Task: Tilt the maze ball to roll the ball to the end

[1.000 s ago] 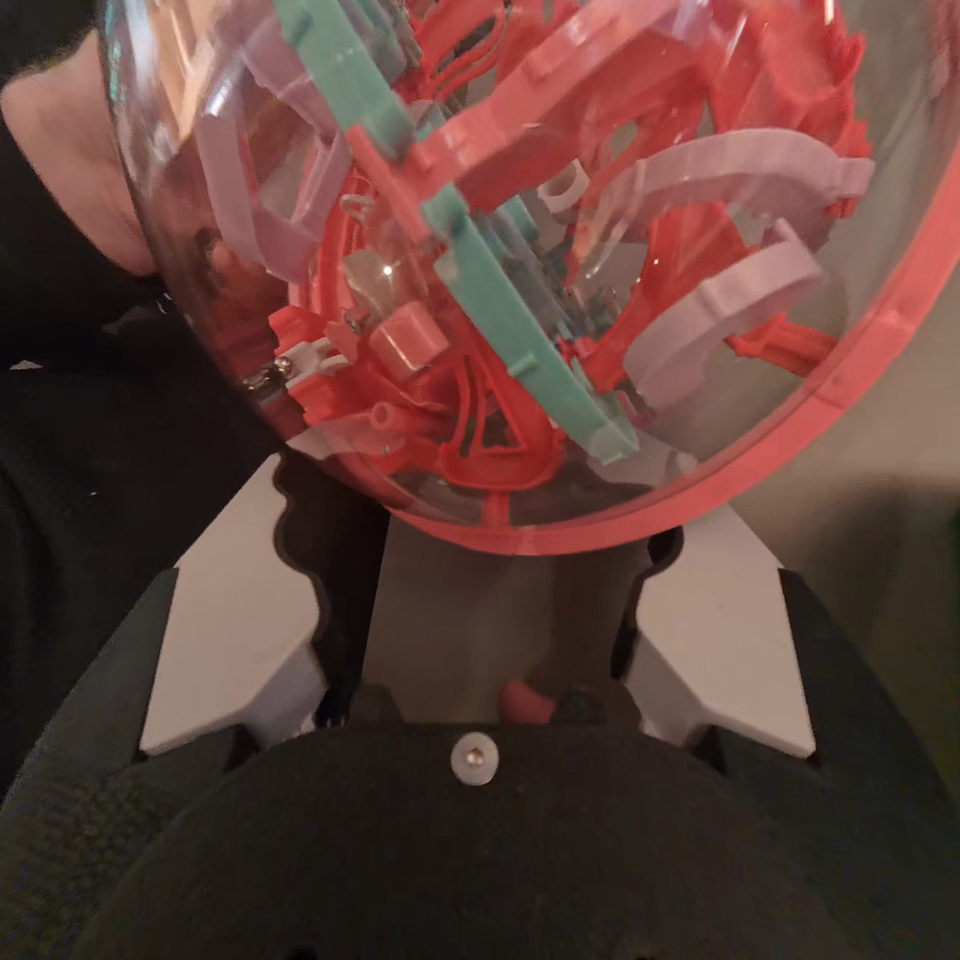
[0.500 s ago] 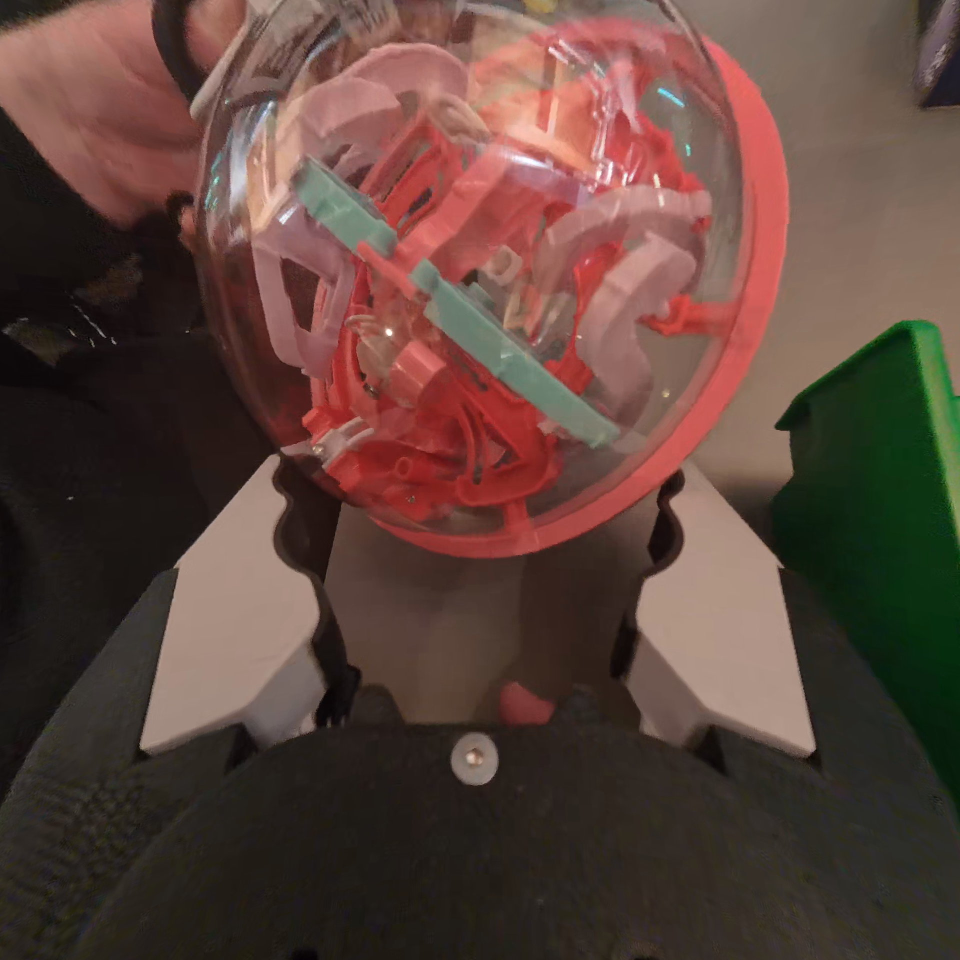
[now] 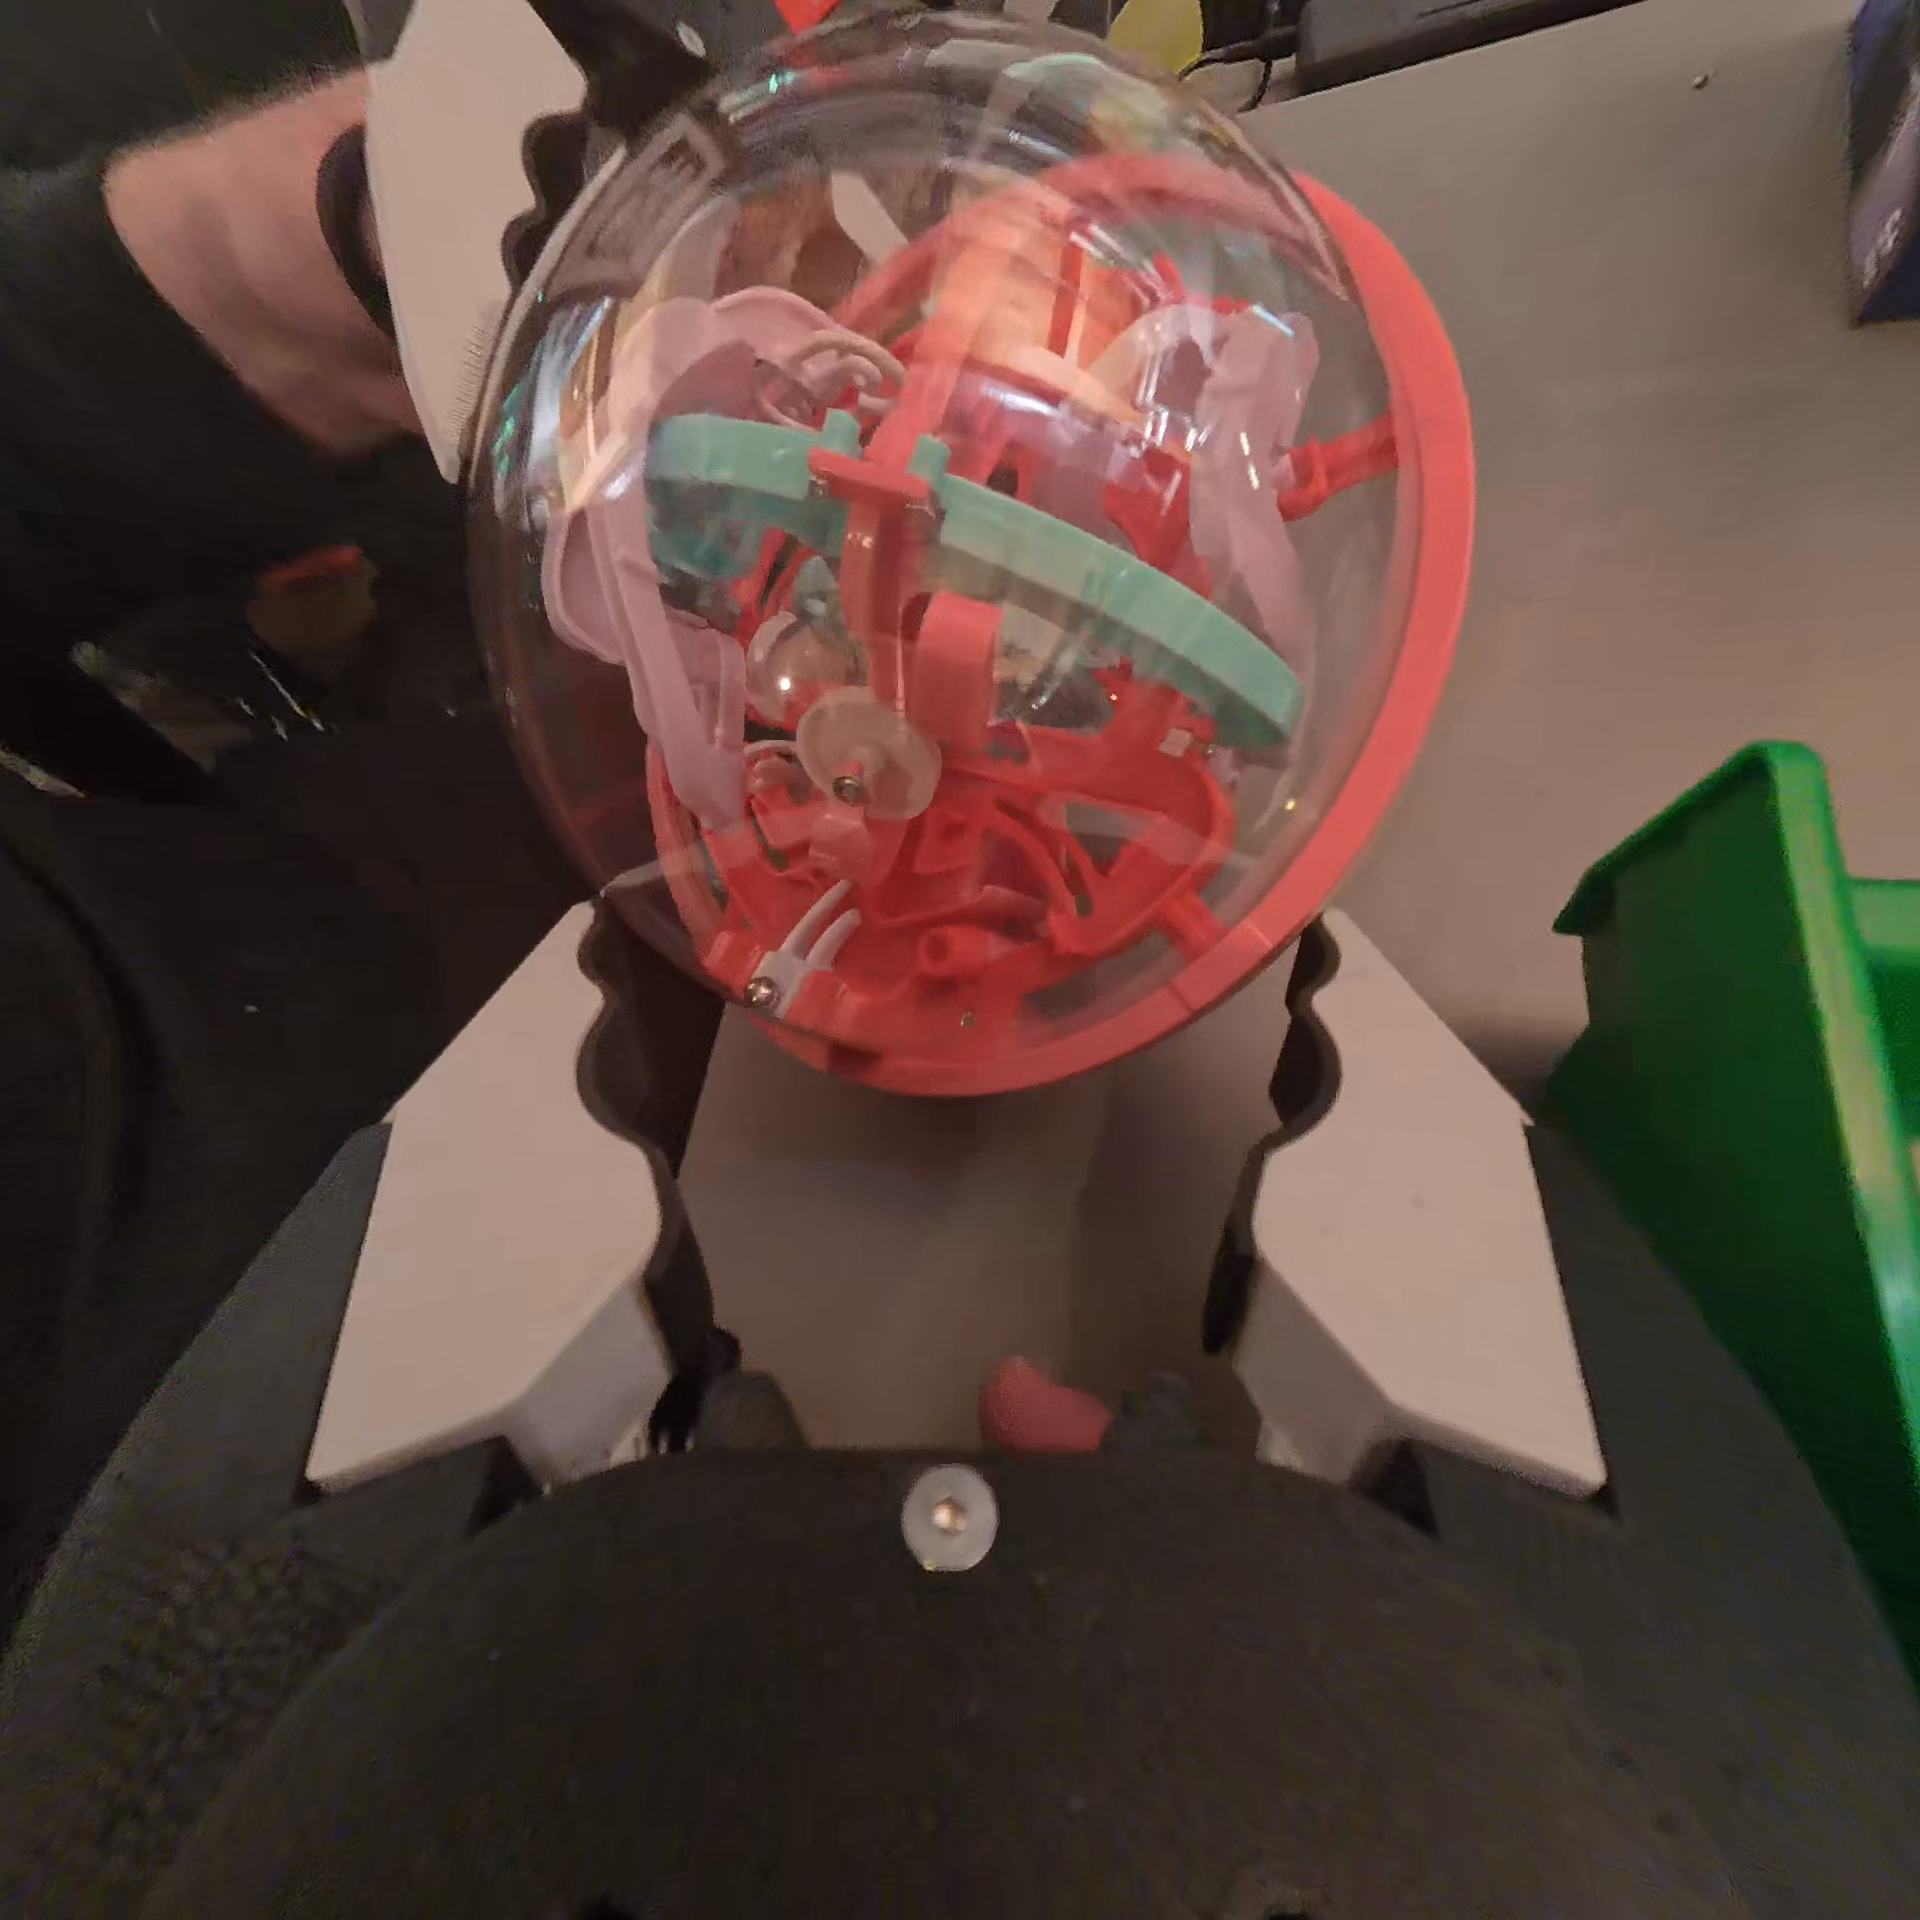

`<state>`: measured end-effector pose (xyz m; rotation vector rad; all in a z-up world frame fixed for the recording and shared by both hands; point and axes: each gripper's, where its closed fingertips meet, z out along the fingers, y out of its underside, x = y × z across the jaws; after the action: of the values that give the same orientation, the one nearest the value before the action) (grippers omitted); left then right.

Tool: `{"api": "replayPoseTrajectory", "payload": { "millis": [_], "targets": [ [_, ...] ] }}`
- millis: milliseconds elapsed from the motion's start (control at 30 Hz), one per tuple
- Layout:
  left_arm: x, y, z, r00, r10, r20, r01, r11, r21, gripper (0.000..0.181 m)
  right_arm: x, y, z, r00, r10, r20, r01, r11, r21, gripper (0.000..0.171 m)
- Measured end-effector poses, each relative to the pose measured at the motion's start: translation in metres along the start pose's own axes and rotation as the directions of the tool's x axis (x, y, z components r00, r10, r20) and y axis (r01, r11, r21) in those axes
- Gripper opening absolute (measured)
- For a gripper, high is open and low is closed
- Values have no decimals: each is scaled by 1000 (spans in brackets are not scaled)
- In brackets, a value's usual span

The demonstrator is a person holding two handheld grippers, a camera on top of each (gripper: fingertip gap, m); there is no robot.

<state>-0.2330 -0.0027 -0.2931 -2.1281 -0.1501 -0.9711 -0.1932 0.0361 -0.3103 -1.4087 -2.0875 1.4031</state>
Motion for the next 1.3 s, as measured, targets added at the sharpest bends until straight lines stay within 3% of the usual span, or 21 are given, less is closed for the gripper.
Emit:
{"api": "replayPoseTrajectory", "payload": {
  "millis": [133,300,467,633,933,1300],
  "targets": [
    [0,-4,3,965,-209,-157,202,978,-60,137,-9,2,-9,986,146,77,-143,989,-42,123],
    [-12,-19,-2,863,-418,-282,399,908,-127,136,-20,22,-7,998,11,64,0,987,-163,132],
    [-11,-21,8,883,-387,-265,337,917,-215,135,8,14,-7,993,-81,-83,73,993,-98,147],
    [-13,-24,10,894,-358,-271,313,930,-194,135,17,12,-11,991,-75,-110,68,996,-60,123],
    [-14,-24,9,876,-373,-307,339,927,-159,134,14,9,-13,994,-46,-96,43,998,-38,116],
    [-12,-18,10,899,-274,-342,237,960,-148,135,11,5,-16,991,-81,-106,83,996,16,115]
  ]
}}
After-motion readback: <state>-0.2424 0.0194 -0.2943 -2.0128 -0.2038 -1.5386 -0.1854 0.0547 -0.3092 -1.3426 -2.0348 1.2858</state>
